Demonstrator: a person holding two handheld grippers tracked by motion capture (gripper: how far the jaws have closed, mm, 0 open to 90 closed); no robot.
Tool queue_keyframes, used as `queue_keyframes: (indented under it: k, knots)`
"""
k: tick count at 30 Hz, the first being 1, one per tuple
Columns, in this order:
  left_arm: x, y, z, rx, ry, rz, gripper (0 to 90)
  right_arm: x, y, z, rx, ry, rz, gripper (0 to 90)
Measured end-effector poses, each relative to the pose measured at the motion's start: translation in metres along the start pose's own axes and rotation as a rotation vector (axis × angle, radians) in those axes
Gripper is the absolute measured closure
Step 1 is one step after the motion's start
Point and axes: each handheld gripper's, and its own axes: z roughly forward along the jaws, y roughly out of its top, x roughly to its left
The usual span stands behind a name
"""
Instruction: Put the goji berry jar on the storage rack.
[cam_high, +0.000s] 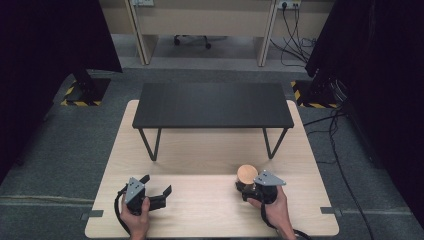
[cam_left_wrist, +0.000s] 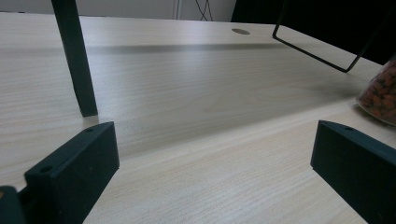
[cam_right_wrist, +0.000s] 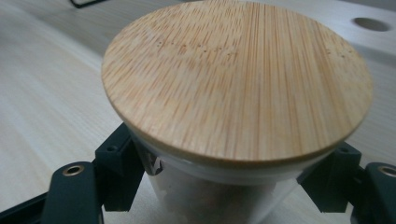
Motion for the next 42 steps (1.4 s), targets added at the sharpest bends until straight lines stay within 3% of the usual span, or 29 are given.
queue_keyframes:
  k: [6,9,16,21,28,35,42]
  knots:
    - [-0.001,0.0,0.0,0.0,0.002,0.003,0.3,0.037,-0.002,-0.005,-0.026,-0.104,0.054,26.1]
    - [-0.001,0.0,0.0,-0.001,0.002,0.004,0.3,0.042,-0.002,-0.004,-0.022,-0.12,0.068,26.1]
    - [-0.001,0.0,0.0,0.0,-0.001,0.008,0.3,0.045,0.003,-0.003,-0.005,-0.127,0.076,26.1]
    - [-0.001,0.0,0.001,-0.001,-0.001,0.006,0.3,0.048,0.01,-0.01,-0.033,-0.136,0.091,26.1]
    - [-0.001,0.0,0.001,0.0,-0.006,0.007,0.3,0.055,0.037,-0.025,-0.056,-0.15,0.102,26.1]
    - [0.0,0.0,0.001,-0.002,-0.009,0.002,0.4,0.058,0.046,-0.025,-0.054,-0.146,0.114,26.1]
    - [0.0,0.0,0.001,-0.002,-0.012,0.001,0.3,0.057,0.061,-0.032,-0.097,-0.159,0.108,26.1]
